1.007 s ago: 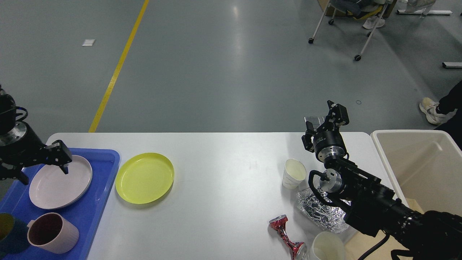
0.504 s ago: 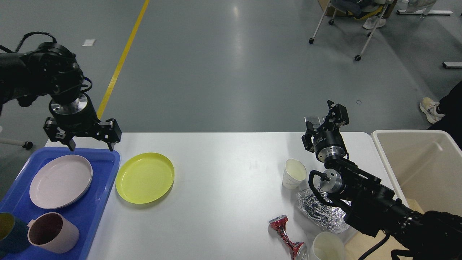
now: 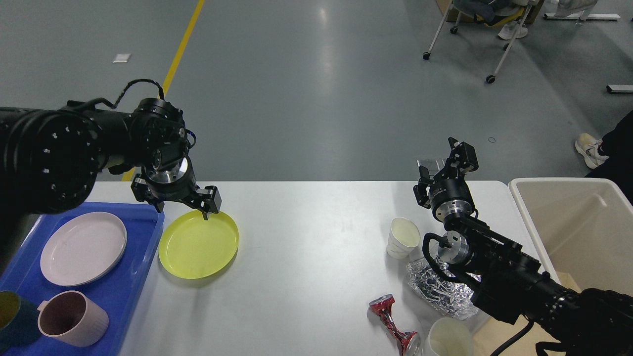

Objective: Tidy desktop
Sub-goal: 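Raise the left gripper and reach over the yellow plate, then grasp the yellow plate's edge with the left gripper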

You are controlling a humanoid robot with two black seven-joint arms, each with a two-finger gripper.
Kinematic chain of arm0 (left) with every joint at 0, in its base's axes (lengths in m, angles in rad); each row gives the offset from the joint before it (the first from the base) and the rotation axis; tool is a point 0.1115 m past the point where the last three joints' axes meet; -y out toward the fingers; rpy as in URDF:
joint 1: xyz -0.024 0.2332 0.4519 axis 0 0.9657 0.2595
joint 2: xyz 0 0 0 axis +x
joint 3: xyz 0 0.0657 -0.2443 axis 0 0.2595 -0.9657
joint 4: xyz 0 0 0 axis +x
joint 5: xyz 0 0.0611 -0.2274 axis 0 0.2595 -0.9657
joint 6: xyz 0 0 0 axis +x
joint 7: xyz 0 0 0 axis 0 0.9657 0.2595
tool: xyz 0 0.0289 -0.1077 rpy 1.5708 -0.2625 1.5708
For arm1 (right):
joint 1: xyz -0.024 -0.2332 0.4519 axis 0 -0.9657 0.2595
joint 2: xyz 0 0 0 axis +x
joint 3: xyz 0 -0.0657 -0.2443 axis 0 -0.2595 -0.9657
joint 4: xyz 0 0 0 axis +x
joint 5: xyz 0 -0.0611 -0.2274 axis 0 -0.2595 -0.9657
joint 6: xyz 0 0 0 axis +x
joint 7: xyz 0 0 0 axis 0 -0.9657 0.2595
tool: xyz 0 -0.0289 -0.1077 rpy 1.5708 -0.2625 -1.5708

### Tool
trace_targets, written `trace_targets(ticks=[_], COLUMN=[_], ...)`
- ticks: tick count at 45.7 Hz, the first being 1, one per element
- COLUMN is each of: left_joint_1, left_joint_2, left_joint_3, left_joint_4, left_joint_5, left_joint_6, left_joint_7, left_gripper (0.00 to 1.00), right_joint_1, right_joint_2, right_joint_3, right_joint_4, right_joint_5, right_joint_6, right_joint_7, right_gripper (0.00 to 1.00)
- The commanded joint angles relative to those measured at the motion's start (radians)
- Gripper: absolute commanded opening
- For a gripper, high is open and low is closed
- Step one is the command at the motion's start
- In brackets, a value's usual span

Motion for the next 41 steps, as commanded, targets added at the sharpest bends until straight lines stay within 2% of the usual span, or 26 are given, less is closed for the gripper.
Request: trace_targets(ticks=[1,8,21,41], left_joint_1=[0.061,0.144,0.25,0.336], left_joint_2=[-0.036,-0.065,-0.097,-0.109], left_joint_3=[-0.005,-0.055,-0.134,-0.114], left_joint_4=[0.066,0.144,0.175,0.182], left_joint_5=[0.0,0.0,0.003,0.017], left_joint_6=[0.032,0.037,0.053,0.126], left_joint_7=[0.0,0.002,0.002,0.0], left_gripper=[0.96,0.96,0.96,0.96], right_joint_1=[0.0,0.0,0.0,0.0], right_joint_2=[0.0,0.0,0.0,0.0], right_joint_3=[0.0,0.0,0.0,0.0], right_joint_4=[-0.001,-0.001,0.0,0.0], right_joint_5=[0.0,0.0,0.0,0.0], right_joint_6=[0.0,0.0,0.0,0.0], right_joint_7=[0.0,0.0,0.0,0.0], right_gripper=[1.0,1.0,1.0,1.0])
